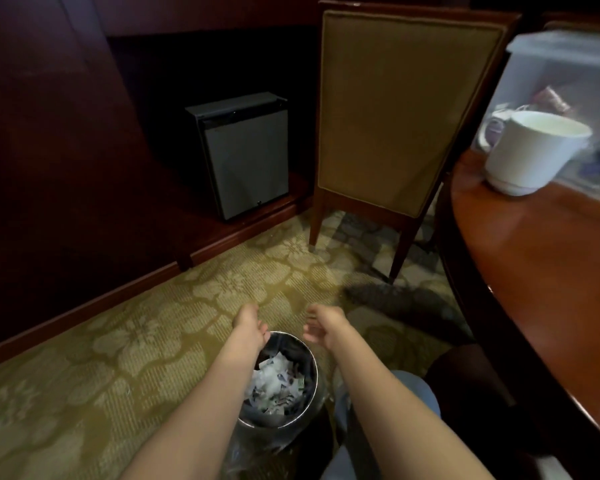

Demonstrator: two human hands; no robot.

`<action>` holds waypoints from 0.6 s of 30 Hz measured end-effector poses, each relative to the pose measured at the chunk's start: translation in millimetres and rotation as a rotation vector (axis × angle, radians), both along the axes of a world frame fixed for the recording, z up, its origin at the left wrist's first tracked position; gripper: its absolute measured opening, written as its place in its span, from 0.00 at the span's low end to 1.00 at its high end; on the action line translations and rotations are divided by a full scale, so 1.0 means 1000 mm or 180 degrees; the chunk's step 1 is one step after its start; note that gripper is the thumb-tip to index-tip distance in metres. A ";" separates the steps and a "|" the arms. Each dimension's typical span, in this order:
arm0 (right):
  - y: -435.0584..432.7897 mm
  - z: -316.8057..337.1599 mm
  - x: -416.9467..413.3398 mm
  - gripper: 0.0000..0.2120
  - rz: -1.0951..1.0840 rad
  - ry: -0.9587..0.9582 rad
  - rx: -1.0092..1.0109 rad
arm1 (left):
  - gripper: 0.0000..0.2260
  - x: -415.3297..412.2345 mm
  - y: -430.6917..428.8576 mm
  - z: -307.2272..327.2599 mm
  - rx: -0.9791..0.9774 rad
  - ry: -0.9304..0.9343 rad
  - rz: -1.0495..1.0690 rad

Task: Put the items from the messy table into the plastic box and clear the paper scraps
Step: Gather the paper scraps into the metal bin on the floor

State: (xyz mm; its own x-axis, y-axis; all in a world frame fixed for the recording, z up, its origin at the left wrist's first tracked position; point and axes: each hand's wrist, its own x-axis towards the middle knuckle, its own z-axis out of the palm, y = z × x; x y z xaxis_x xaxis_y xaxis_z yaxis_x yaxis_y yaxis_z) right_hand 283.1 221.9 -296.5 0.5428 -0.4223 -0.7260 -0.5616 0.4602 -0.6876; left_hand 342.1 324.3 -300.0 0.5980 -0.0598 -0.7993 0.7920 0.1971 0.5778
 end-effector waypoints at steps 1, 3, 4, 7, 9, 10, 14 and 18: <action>-0.002 0.008 -0.002 0.11 0.0038 -0.0049 -0.0068 | 0.18 -0.001 -0.004 0.010 -0.0031 -0.0077 -0.0036; -0.008 0.027 -0.004 0.11 0.0116 -0.0150 -0.0167 | 0.17 -0.004 -0.013 0.031 -0.0124 -0.0260 -0.0114; -0.011 0.037 -0.006 0.11 0.0142 -0.0185 -0.0206 | 0.17 -0.004 -0.018 0.041 -0.0173 -0.0350 -0.0169; -0.023 0.068 -0.010 0.06 0.0141 -0.0320 -0.0398 | 0.11 -0.005 -0.036 0.074 -0.0362 -0.0665 -0.0373; -0.031 0.089 -0.016 0.04 0.0062 -0.0462 -0.0479 | 0.08 -0.007 -0.049 0.098 -0.0436 -0.0796 -0.0455; -0.036 0.099 -0.019 0.05 0.0006 -0.0543 -0.0482 | 0.09 -0.009 -0.056 0.108 -0.0465 -0.0887 -0.0514; -0.055 0.138 -0.033 0.13 -0.0160 -0.0813 -0.0423 | 0.16 -0.023 -0.083 0.153 -0.0725 -0.1225 -0.0706; -0.077 0.181 -0.058 0.16 -0.0329 -0.1221 -0.0411 | 0.17 -0.043 -0.109 0.193 -0.0968 -0.1430 -0.0867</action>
